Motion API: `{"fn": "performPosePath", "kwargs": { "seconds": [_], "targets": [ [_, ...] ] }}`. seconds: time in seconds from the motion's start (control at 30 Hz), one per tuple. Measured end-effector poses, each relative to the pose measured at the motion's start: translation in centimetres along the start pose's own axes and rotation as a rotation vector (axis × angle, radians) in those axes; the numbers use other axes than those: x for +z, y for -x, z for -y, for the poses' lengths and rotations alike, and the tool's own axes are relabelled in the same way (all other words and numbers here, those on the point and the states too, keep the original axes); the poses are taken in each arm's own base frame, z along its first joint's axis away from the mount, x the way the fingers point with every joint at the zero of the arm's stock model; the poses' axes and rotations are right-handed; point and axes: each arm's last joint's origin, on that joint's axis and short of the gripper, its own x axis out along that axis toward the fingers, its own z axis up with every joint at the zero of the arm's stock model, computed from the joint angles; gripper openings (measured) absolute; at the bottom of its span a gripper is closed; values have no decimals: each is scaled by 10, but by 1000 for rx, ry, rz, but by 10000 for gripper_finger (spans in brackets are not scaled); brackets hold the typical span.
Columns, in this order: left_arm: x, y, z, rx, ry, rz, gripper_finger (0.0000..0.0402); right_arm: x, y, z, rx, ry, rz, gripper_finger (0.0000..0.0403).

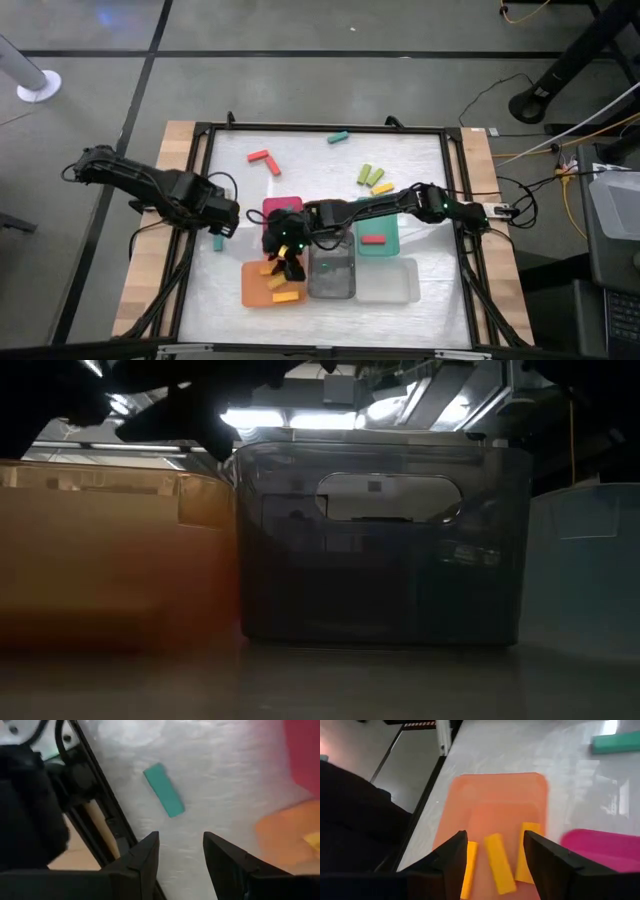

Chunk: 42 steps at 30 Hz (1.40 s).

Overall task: Sort blocks
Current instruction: Put the bottom blue block into the pink bin

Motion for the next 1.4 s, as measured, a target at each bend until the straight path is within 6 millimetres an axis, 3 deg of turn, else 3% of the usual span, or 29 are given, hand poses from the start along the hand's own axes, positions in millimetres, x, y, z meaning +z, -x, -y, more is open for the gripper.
{"fn": "performPosePath", "kwargs": {
  "seconds": [0.27, 0.47, 0.63, 0.93, 1.13, 1.4],
  "targets": [
    [-6, -42, 6, -43, 89, -28, 141, 4, 23, 27, -43, -61, -6, 187],
    [-11, -73, -1, -5, 156, -60, 141, 7, 43, 38, -70, -81, -14, 184],
    [-10, -82, 0, -35, 179, -36, 141, 14, 64, 40, -86, -41, 14, 183],
    [-10, -101, -4, -34, 269, -44, 141, 29, 110, 32, -162, 47, 68, 183],
    [-10, -106, -5, -39, 313, -45, 141, 36, 143, 16, -273, 133, 76, 183],
    [-9, -123, -9, 9, 399, -40, 141, 39, 174, 3, -400, 233, 67, 183]
  ]
}}
